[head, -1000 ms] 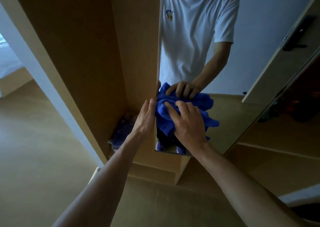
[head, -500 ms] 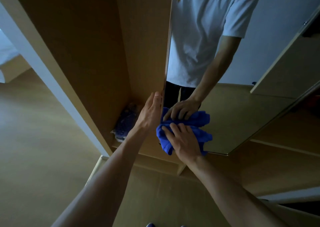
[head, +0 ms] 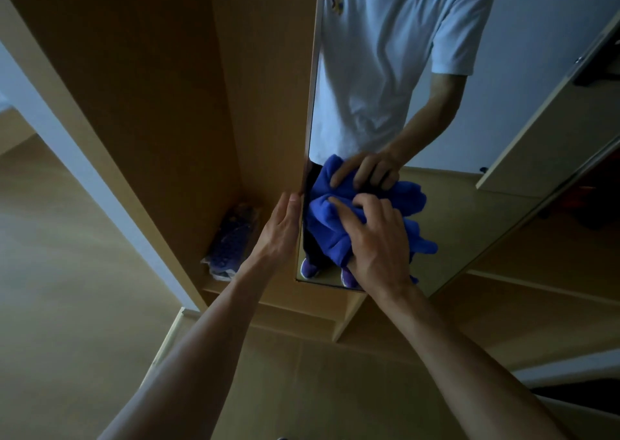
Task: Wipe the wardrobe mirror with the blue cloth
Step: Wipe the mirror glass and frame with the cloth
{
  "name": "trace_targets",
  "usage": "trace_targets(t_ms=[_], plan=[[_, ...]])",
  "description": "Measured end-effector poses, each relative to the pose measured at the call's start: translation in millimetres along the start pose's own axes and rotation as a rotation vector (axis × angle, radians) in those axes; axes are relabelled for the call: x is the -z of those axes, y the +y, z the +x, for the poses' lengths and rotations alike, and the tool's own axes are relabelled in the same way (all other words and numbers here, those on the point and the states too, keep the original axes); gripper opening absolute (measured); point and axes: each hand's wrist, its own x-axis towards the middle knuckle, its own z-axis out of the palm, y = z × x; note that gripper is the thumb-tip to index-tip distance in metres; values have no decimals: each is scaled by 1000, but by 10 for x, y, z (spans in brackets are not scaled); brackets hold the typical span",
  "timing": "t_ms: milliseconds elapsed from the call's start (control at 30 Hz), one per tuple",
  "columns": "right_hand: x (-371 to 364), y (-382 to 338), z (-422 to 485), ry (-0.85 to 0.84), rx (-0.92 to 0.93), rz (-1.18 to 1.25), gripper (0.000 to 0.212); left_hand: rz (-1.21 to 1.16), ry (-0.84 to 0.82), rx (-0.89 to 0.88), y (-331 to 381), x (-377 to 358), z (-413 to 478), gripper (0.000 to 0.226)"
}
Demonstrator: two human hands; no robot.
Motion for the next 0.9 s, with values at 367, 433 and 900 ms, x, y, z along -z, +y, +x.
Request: trace_targets(t_ms=[367, 433, 900], plan=[[-766, 218, -590, -269, 146, -91, 78, 30, 70, -40, -99, -116, 15, 27], [-754, 240, -583, -294, 124, -66, 77, 38, 100, -67, -132, -125, 35, 22], [305, 684, -207, 140, -14, -39, 47, 275, 125, -82, -542, -270, 135, 37]])
